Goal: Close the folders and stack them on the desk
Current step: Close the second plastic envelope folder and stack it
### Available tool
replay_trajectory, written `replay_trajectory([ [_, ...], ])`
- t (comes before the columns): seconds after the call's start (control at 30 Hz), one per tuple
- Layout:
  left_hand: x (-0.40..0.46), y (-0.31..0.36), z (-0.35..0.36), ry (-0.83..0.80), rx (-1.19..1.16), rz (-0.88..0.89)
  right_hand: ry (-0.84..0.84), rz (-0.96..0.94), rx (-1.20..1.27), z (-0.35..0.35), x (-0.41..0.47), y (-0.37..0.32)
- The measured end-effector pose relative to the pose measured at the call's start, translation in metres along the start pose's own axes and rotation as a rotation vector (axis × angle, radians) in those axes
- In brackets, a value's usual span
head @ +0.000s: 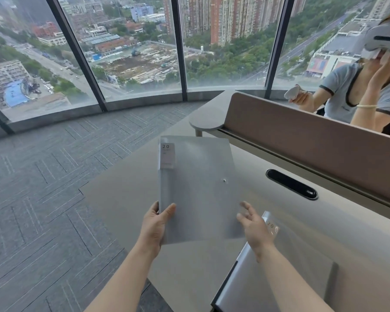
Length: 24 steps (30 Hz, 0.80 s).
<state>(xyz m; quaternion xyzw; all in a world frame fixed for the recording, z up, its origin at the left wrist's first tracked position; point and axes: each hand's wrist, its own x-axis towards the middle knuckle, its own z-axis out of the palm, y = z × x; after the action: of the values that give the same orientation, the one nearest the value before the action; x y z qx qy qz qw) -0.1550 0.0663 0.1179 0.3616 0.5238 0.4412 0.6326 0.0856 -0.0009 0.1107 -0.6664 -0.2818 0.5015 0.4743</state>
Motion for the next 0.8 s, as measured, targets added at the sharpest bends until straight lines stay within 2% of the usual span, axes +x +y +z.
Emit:
replay_trajectory([
  [0.17,0.007,-0.013,-0.012,0.002,0.032,-0.057,0.066,0.108,0.069,0.009,0.013,0.016],
  [0.33,0.023,-0.034,-0.031,0.052,0.118,-0.113,0.033,0.142,0.062,0.025,0.026,0.027],
  [0.8,0.066,-0.087,-0.076,0.198,0.382,-0.243,0.037,0.276,-0.392,0.068,0.068,0.075],
])
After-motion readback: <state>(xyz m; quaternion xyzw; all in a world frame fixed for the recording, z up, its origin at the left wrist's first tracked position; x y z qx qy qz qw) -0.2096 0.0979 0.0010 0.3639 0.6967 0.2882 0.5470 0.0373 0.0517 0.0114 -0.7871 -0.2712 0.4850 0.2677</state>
